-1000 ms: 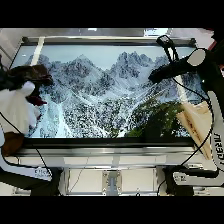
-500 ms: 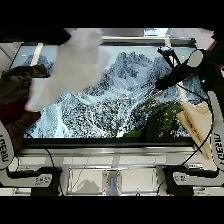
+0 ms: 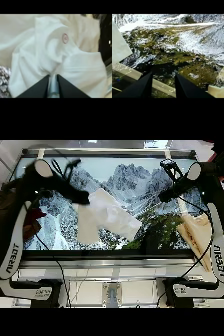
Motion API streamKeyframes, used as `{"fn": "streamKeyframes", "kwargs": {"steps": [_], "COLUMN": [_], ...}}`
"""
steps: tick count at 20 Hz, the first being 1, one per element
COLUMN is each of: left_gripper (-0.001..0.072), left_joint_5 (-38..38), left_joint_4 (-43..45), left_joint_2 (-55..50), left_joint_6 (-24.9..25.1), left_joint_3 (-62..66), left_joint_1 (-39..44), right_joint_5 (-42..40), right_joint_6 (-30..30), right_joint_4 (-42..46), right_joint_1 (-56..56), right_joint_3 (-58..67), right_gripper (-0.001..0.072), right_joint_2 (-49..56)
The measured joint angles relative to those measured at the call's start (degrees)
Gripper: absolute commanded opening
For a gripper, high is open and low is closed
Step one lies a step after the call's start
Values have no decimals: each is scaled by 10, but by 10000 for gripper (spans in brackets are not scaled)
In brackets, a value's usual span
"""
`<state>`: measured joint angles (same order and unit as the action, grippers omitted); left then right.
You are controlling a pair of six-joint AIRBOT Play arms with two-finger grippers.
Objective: Fold the shirts.
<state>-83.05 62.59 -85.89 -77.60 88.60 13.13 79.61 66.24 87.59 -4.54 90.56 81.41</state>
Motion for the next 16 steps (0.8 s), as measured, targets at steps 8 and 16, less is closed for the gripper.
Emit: {"fn": "streamKeyframes", "kwargs": {"steps": [8, 16], "left_gripper": [674, 606], "left_joint_5": [55, 145], "left_joint_4": [-8, -27], "left_joint_2": [-33, -55], "left_joint_6": [20, 0], "left_joint_3": [-108, -116], "left_joint_1": [2, 5], "right_joint_5": [-82, -124], "right_joint_6": [5, 13], "right_joint_4": [-174, -298], "right_joint_1": [-1, -3], "right_joint_3": [-116, -185], "right_gripper": [490, 491], "right_joint_2": [19, 30]}}
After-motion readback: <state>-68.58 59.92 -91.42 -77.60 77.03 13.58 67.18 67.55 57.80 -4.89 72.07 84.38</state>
